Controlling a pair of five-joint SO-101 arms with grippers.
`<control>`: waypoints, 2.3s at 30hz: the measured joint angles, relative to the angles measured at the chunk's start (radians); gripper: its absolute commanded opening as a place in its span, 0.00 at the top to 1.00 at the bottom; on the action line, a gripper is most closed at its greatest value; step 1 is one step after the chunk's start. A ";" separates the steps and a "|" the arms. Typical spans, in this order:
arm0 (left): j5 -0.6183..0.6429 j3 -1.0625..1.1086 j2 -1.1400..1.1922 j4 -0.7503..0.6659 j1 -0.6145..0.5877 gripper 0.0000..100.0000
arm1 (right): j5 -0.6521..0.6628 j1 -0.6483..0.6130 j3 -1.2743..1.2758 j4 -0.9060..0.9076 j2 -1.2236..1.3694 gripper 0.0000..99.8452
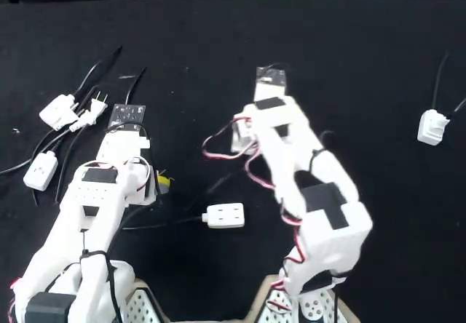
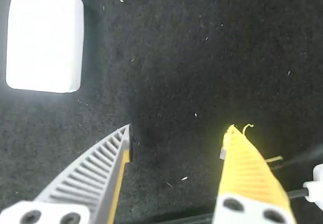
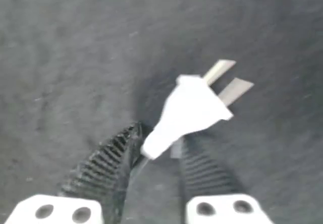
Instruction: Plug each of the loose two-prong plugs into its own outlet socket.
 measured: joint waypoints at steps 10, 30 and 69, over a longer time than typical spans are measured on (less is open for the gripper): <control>0.000 0.000 0.000 0.000 0.000 0.71 | 0.407 0.221 0.000 -0.003 -0.161 0.99; 0.005 0.000 0.000 0.000 0.000 0.71 | 1.180 0.239 0.038 0.284 -0.614 0.99; 0.060 0.000 0.000 0.000 0.000 0.71 | 1.666 0.526 0.315 0.089 -0.618 0.91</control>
